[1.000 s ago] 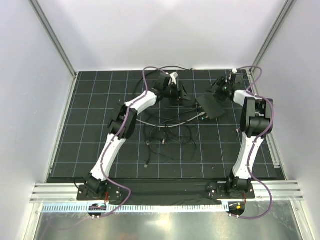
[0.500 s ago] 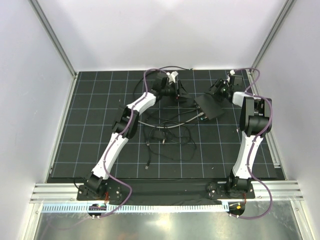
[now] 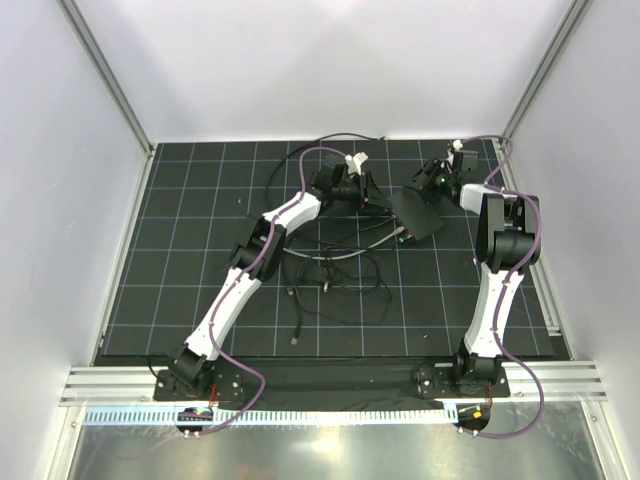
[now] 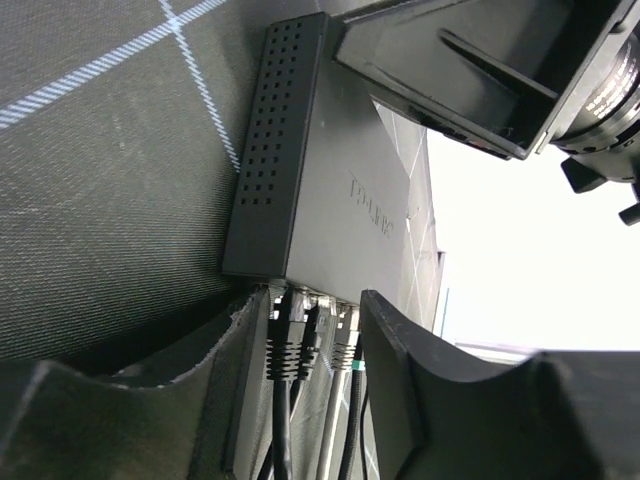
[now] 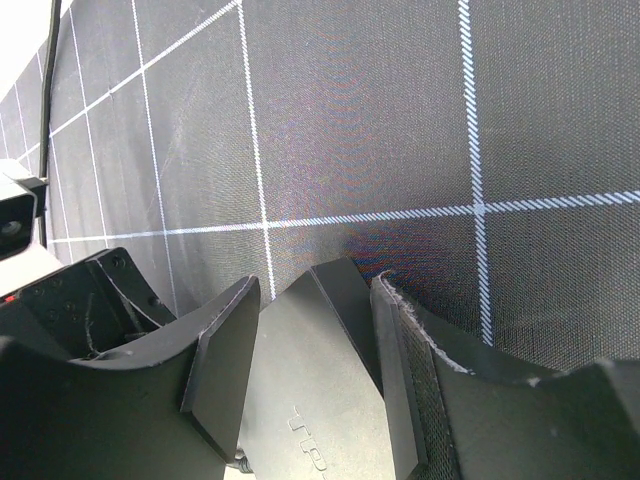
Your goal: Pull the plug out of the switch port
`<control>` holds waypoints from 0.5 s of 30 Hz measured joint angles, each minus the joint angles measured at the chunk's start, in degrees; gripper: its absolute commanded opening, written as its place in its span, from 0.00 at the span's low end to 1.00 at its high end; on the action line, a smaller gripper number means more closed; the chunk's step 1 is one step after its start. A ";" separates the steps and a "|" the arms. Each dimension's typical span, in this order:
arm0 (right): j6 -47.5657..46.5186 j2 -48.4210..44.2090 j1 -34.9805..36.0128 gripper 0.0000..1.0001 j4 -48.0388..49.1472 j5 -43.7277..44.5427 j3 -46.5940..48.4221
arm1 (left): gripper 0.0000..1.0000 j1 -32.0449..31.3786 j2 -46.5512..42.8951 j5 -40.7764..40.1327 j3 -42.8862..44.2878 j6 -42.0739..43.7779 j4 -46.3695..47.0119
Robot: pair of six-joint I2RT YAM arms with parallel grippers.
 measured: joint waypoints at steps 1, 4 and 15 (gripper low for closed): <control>0.00 0.00 0.00 0.55 0.02 -0.04 -0.04 | 0.44 0.04 0.02 0.04 -0.17 -0.31 0.24; -0.02 0.00 0.00 0.55 0.02 -0.02 -0.07 | 0.41 0.15 0.15 0.07 -0.57 -1.44 0.92; -0.02 0.00 0.02 0.55 0.02 0.17 -0.07 | 0.20 0.81 2.32 2.10 -0.57 -6.80 5.44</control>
